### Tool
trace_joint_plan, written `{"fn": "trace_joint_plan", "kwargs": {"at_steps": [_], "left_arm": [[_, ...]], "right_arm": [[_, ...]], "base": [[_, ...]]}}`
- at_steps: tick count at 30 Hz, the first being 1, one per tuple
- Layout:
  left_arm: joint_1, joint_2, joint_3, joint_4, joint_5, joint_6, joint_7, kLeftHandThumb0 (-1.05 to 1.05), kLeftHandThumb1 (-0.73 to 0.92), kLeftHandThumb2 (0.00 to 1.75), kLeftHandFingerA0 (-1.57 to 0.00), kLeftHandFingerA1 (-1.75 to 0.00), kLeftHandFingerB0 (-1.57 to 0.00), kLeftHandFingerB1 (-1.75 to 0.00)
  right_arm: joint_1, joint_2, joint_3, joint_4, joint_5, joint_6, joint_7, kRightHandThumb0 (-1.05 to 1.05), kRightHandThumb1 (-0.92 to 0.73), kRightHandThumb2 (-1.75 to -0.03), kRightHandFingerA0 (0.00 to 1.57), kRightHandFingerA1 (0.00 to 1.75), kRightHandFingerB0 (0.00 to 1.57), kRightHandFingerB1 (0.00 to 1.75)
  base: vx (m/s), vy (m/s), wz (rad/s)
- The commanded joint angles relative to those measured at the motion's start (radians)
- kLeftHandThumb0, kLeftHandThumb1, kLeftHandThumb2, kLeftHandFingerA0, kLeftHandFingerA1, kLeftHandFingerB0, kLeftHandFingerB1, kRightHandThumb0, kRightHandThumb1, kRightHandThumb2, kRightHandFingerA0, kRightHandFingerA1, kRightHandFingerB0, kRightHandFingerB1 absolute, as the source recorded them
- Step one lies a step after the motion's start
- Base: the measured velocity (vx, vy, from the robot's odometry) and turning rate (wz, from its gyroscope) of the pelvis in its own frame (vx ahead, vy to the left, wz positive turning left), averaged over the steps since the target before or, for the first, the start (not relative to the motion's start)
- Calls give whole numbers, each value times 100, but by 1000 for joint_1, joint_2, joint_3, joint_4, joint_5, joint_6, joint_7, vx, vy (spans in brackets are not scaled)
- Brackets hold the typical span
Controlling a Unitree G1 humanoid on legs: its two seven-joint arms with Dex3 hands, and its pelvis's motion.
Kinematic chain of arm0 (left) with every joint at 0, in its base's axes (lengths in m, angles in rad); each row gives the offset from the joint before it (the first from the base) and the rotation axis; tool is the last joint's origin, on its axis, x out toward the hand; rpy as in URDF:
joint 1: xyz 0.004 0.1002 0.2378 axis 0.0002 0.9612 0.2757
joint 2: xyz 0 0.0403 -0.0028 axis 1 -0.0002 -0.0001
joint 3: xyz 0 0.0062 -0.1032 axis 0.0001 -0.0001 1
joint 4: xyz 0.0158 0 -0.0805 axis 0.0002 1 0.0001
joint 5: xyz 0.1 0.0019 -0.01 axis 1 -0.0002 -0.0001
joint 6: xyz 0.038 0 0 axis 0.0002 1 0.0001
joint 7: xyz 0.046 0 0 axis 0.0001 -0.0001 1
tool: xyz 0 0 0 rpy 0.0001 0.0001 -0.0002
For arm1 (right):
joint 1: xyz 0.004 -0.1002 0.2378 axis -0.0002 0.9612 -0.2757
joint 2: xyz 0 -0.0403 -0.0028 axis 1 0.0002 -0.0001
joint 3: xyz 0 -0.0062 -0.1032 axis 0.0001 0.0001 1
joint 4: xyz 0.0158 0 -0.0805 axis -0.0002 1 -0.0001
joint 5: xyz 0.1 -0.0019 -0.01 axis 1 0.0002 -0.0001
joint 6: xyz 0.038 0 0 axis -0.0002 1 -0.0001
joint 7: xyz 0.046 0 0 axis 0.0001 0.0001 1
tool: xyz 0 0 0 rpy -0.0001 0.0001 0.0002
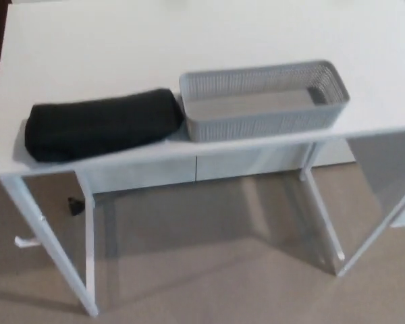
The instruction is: The robot walk towards a table in front and pick up a black pencil case on the left hand side and put the pencil case into a small container on the right hand side
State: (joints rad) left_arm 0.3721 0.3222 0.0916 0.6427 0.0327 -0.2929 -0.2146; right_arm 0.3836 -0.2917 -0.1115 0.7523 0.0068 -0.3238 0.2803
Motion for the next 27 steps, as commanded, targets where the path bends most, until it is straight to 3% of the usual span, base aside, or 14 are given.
{"fn": "trace_joint_plan", "kwargs": {"at_steps": [1,8,9,14,15,16,21,22,27], "left_arm": [[-2,10,-8,4,20,-20,16,-41,72,62,-24,-37,-21,-30],[-21,10,-10,23,16,-23,12,-42,72,63,-23,-37,-20,-30],[-17,16,-18,7,27,-8,13,-42,73,63,-24,-36,-19,-30],[-25,18,-21,24,28,-27,15,-42,72,62,-24,-37,-20,-30],[-22,20,-27,15,36,-18,19,-42,72,63,-26,-36,-21,-30],[-19,21,-30,8,42,-13,21,-42,72,63,-27,-36,-21,-30],[-15,25,-39,-1,56,-20,32,-41,70,62,-30,-38,-24,-31],[-17,27,-43,-1,58,-21,30,-40,71,62,-27,-37,-22,-31],[-21,33,-53,4,62,-21,23,-40,69,61,-28,-38,-21,-30]], "right_arm": [[-2,-20,-6,2,-1,3,-3,-73,-61,-92,8,44,5,35],[-4,-26,0,-7,-2,13,-2,-74,-62,-91,8,43,6,35],[-12,-23,-5,17,7,1,4,-37,-49,-105,0,50,0,49],[-16,-26,2,18,-6,-1,-10,-36,-49,-105,0,49,0,49],[-25,-29,5,36,-12,-4,-14,-74,-62,-92,9,43,4,35],[-27,-31,5,40,-13,-4,-15,-37,-48,-105,1,50,0,49],[-13,-26,4,6,1,10,-8,-36,-49,-105,0,50,0,49],[-8,-24,3,-11,6,19,-5,-67,-77,-65,15,32,10,22],[-7,-26,4,-14,7,25,1,-67,-77,-64,14,32,10,22]], "base": [[370,-134,27],[351,-77,35],[298,-46,-2],[128,34,-13],[38,132,-9],[50,167,-11],[2,238,8],[56,84,7],[31,1,2]]}}
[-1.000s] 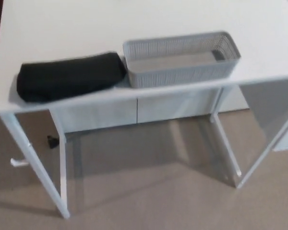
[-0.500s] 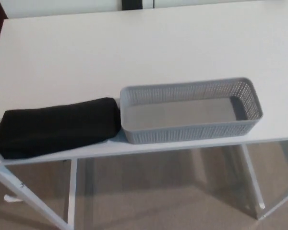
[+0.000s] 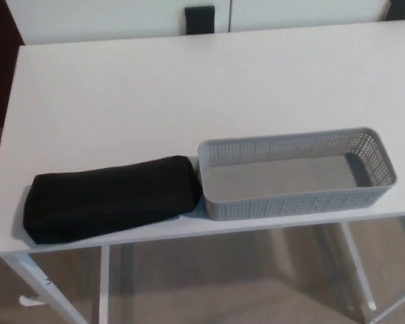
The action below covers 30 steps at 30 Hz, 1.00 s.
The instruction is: The robot walk towards a table in front and pick up a black pencil case on the left hand side and put the pencil case into a small container on the right hand side
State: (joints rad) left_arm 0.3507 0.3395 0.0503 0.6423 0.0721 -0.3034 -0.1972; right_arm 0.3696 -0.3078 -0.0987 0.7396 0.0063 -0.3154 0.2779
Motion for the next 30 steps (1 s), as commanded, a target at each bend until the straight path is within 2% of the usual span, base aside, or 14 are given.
{"fn": "trace_joint_plan", "kwargs": {"at_steps": [1,4,5,7,8,17,18,19,21,22,23,25,26,30], "left_arm": [[4,19,-15,3,23,-22,-1,-39,69,61,-27,-38,-20,-30],[5,21,-18,2,21,-26,-2,-39,69,61,-27,-38,-20,-30],[5,23,-21,0,20,-28,-8,-40,66,60,-27,-40,-20,-30],[5,26,-25,-4,17,-30,-17,-39,66,60,-26,-40,-20,-30],[3,30,-32,-6,27,-26,-11,-40,65,60,-27,-40,-20,-30],[155,71,-81,-272,-32,-134,-151,-47,57,58,-25,-36,-17,-29],[233,133,-103,-488,-125,-141,-244,-61,37,78,-2,-43,-2,-28],[358,240,-135,-848,-281,-161,-392,-66,38,80,-3,-37,-6,-23],[418,313,-113,-1056,-370,-167,-421,-78,44,82,-8,-30,-9,-11],[472,366,-65,-1208,-457,-172,-434,-84,49,92,-8,-28,0,-28],[523,393,3,-1324,-504,-166,-426,-77,45,87,-9,-21,-8,-11],[533,395,15,-1343,-510,-158,-427,-77,45,87,-9,-21,-8,-11],[476,408,81,-1471,-665,-185,-391,-82,50,58,-1,-35,-3,-31],[459,410,118,-1535,-739,-186,-380,-82,50,58,-1,-35,-3,-31]], "right_arm": [[12,-10,-8,-13,6,24,0,-67,-77,-65,15,32,10,22],[14,-10,-8,-21,5,30,-2,-67,-77,-65,15,32,10,22],[7,-10,-8,-8,5,28,-2,-73,-60,-92,9,44,4,34],[3,-10,-9,-2,7,30,-1,-73,-60,-92,9,44,4,34],[9,-8,-10,-14,9,31,-1,-36,-50,-105,0,49,0,49],[18,-10,-2,-18,-4,31,-9,-36,-50,-105,0,49,0,49],[9,-11,-3,-3,-3,24,-6,-37,-50,-106,0,50,0,50],[-5,-13,-6,19,1,16,-2,-36,-50,-106,0,49,0,49],[-9,-9,-11,19,11,33,0,-36,-50,-105,0,49,0,49],[-6,-8,-9,11,8,40,-4,-36,-50,-105,0,49,0,49],[-2,-9,-8,7,9,41,-2,-36,-50,-105,0,49,0,50],[-2,-9,-7,7,10,41,-2,-36,-50,-105,0,49,0,50],[-11,-14,-11,15,11,39,0,-71,-61,-90,8,43,5,31],[-14,-17,-12,18,12,38,0,-71,-61,-90,8,43,5,31]], "base": [[26,-57,9],[27,-56,3],[0,0,0],[0,0,0],[0,0,0],[0,0,0],[0,0,0],[0,0,0],[0,0,0],[0,0,0],[0,0,0],[0,0,0],[0,0,0],[0,0,0]]}}
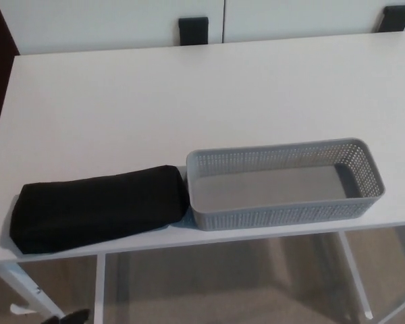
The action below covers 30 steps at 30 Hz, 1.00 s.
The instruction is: The robot walk towards a table in front and pick up a black pencil case on the left hand side and put the pencil case into a small container on the right hand side
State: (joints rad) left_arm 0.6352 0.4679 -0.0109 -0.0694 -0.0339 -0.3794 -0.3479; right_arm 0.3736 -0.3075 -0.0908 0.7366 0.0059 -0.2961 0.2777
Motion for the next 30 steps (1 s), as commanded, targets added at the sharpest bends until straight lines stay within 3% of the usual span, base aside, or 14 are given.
{"fn": "trace_joint_plan", "kwargs": {"at_steps": [1,2,7,8,9,12,14,18,20,22,23,25,26,30], "left_arm": [[-55,326,338,-901,-720,-45,-49,-91,59,58,-12,-50,-6,-31],[-153,320,361,-913,-725,-23,35,-68,42,54,-12,-43,-9,-25],[-283,240,337,-875,-595,32,112,-56,39,55,-8,-27,-12,-24],[-325,234,332,-878,-557,92,142,-61,42,58,-8,-27,-12,-25],[-348,241,328,-872,-552,120,138,-47,43,56,-6,-26,-11,-26],[-363,241,333,-878,-559,147,134,-47,43,56,-6,-26,-11,-26],[-604,165,198,-723,-184,213,105,-68,40,73,-8,-20,-10,-30],[-636,157,192,-721,-141,258,93,-68,40,73,-8,-20,-10,-30],[-743,167,126,-581,45,276,66,-60,37,72,-7,-27,-9,-25],[-776,175,102,-536,119,293,55,-64,39,77,-4,-22,-9,-26],[-812,185,65,-476,183,304,43,-61,38,78,-2,-19,-10,-31],[-853,202,12,-395,258,323,23,-65,46,55,0,-24,-10,-25],[-868,210,-14,-364,292,337,12,-62,39,77,0,-12,-9,-26],[-918,230,-113,-244,386,391,-20,-68,44,79,0,-4,-10,-16]], "right_arm": [[-8,-11,-23,2,23,25,7,-69,-59,-88,7,42,5,31],[4,-15,-18,-9,15,19,3,-64,-76,-66,14,33,9,20],[-6,-19,-12,14,5,7,3,-67,-76,-64,14,32,10,21],[-10,-21,-9,9,-4,16,-8,-72,-60,-90,8,43,5,31],[-15,-21,-10,10,-1,19,-5,-66,-76,-65,14,32,9,20],[-17,-20,-10,11,0,20,-4,-66,-76,-65,14,32,9,20],[-9,-17,-11,-20,-1,23,-14,-70,-60,-91,7,45,4,33],[-8,-18,-13,-21,4,23,-6,-70,-60,-91,7,45,4,33],[-8,-20,-14,-32,5,35,-4,-68,-60,-89,7,44,5,33],[1,-18,-14,-52,8,39,-2,-64,-77,-62,14,32,8,26],[4,-19,-13,-57,8,43,-1,-66,-56,-93,4,45,0,33],[-4,-20,-10,-44,1,42,-4,-71,-56,-92,7,45,1,31],[-4,-19,-9,-43,0,42,-5,-70,-57,-93,4,44,0,30],[-10,-25,-12,-57,4,53,2,-73,-58,-93,2,43,0,28]], "base": [[0,0,0],[0,0,0],[0,0,0],[0,0,0],[0,0,0],[0,0,0],[0,0,0],[0,0,0],[0,0,0],[0,0,0],[0,0,0],[0,0,0],[0,0,0],[0,0,0]]}}
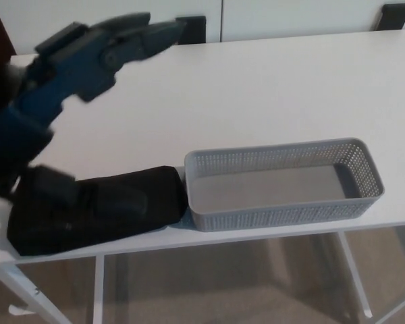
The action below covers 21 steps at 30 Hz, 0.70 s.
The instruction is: The robot walk towards a table in front and pick up a black pencil case on the left hand side and put the pencil case into a small container on the right hand side
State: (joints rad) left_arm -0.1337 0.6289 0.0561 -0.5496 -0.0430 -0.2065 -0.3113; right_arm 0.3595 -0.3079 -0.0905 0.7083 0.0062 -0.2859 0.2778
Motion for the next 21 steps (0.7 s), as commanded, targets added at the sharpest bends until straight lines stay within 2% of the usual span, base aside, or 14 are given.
{"fn": "trace_joint_plan", "kwargs": {"at_steps": [1,3,6,10,11,12,13,14,15,16,17,18,19,21], "left_arm": [[-155,74,-202,261,418,225,-61,-71,44,81,0,-3,-9,-13],[-164,90,-252,302,462,269,-98,-73,44,80,0,0,-3,-5],[-157,101,-304,348,492,306,-128,-73,43,79,0,0,0,-2],[-153,110,-370,409,505,367,-170,-76,43,82,0,0,0,-1],[-153,112,-380,416,507,375,-173,-77,43,83,0,0,0,0],[-148,118,-394,417,516,392,-185,-78,44,83,0,0,0,0],[-146,122,-403,415,520,404,-195,-78,44,83,0,0,0,0],[-143,126,-414,417,526,414,-204,-78,44,83,0,0,0,0],[-142,129,-428,419,531,428,-215,-78,43,83,0,0,0,0],[-132,137,-444,412,538,452,-235,-77,43,83,0,0,0,0],[-128,140,-450,410,540,459,-242,-78,43,84,0,0,0,0],[-124,141,-462,409,544,475,-251,-78,43,85,0,0,0,0],[-121,140,-470,406,545,491,-258,-79,43,86,0,0,0,0],[-111,141,-481,393,547,523,-272,-79,43,86,0,0,0,0]], "right_arm": [[2,-24,-13,-23,6,38,5,-72,-58,-93,2,43,0,28],[-11,-24,-12,-11,4,39,2,-65,-55,-94,7,47,0,36],[-11,-25,-11,-14,2,46,1,-71,-56,-92,8,45,1,31],[-10,-26,-9,-24,-2,51,-3,-67,-56,-93,8,47,0,34],[-8,-24,-11,-31,1,55,-3,-65,-76,-66,13,33,9,23],[-4,-23,-13,-38,4,58,-2,-72,-59,-89,7,43,6,34],[-3,-25,-12,-41,2,59,-3,-72,-59,-89,7,43,6,34],[-2,-24,-14,-50,6,67,-2,-65,-76,-66,13,33,10,24],[3,-22,-16,-66,9,76,-1,-36,-51,-105,0,50,0,49],[2,-22,-16,-56,10,62,2,-70,-59,-89,7,44,4,37],[-1,-22,-17,-49,11,58,4,-65,-55,-93,7,47,0,37],[-4,-23,-18,-43,12,56,5,-65,-76,-66,13,33,10,24],[-2,-26,-19,-48,10,61,4,-70,-55,-92,9,46,0,35],[2,-27,-18,-58,9,66,2,-71,-55,-92,8,46,1,34]], "base": [[0,0,0],[0,0,0],[0,0,0],[0,0,0],[0,0,0],[0,0,0],[0,0,0],[0,0,0],[0,0,0],[0,0,0],[0,0,0],[0,0,0],[0,0,0],[0,0,0]]}}
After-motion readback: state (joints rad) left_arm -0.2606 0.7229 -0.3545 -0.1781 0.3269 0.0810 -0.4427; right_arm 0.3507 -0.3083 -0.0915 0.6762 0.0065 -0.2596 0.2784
